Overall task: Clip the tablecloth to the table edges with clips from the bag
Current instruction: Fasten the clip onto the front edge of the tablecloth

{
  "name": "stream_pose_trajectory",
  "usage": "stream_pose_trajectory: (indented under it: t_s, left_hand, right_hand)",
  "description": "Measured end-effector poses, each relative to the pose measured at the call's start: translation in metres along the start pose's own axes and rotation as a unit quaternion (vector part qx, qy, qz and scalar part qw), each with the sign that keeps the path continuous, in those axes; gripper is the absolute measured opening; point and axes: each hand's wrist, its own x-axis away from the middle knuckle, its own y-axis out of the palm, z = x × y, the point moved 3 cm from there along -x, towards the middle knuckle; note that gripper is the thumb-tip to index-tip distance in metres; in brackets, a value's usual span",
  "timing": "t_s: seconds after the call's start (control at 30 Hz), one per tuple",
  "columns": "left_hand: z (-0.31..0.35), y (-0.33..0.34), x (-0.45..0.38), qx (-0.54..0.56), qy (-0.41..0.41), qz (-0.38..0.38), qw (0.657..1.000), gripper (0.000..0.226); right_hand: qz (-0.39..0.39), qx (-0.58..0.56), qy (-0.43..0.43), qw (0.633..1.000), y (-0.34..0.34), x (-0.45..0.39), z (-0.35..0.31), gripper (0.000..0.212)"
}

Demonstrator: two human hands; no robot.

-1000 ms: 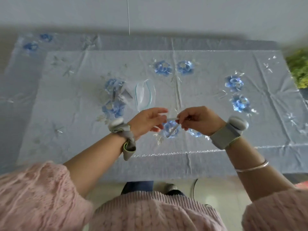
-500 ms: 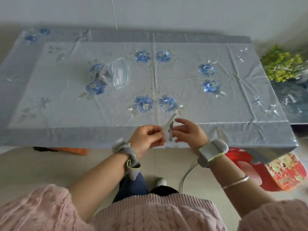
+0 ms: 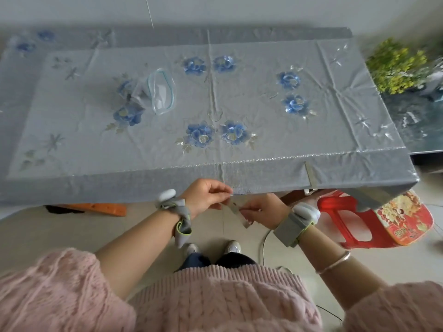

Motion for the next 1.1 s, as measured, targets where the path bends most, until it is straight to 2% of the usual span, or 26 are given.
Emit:
stream_pose_trajectory:
  t_s: [0.17, 0.27, 0.4, 0.47, 0.53, 0.6, 0.73, 0.87, 1.1]
  left_hand:
    - [-0.013, -0.004, -0.006, -0.046, -0.019, -0.027, 0.998, 0.024]
    - [-0.014, -0.004, -0.010, -0.099, -0.018, -0.041, 0.994, 0.021]
    - [0.000, 0.004, -0.025, -0.164, 0.016, -0.040, 0.986, 0.008]
    - [0.010, 0.006, -0.035, -0.191, 0.036, -0.034, 0.980, 0.010]
    - [0.014, 0.002, -0.042, -0.211, 0.031, -0.047, 0.976, 0.007]
    - [0.012, -0.008, -0.044, -0.243, 0.009, -0.065, 0.968, 0.014]
    - [-0.007, -0.047, -0.039, -0.295, -0.029, -0.086, 0.951, 0.018]
    - [-0.030, -0.109, -0.018, -0.330, -0.045, -0.067, 0.940, 0.019]
    - [-0.072, -0.228, 0.035, -0.363, -0.056, -0.036, 0.929, 0.019]
  right_hand:
    - [0.002, -0.026, 0.062, 0.998, 0.024, -0.001, 0.010, 0.021]
    - [-0.008, -0.003, 0.100, 0.995, 0.030, -0.004, 0.016, 0.026]
    - [0.025, -0.001, 0.180, 0.983, 0.021, -0.011, 0.028, 0.038]
    - [0.044, -0.021, 0.202, 0.978, 0.015, -0.017, 0.030, 0.042]
    - [0.030, -0.057, 0.213, 0.975, 0.017, -0.023, 0.027, 0.041]
    - [-0.010, -0.077, 0.220, 0.972, 0.031, -0.030, 0.019, 0.040]
    - [-0.065, -0.030, 0.212, 0.975, 0.071, -0.058, -0.007, 0.039]
    - [-0.114, 0.002, 0.204, 0.972, 0.124, -0.093, -0.045, 0.038]
    - [-0.147, -0.075, 0.216, 0.962, 0.228, -0.147, -0.131, 0.035]
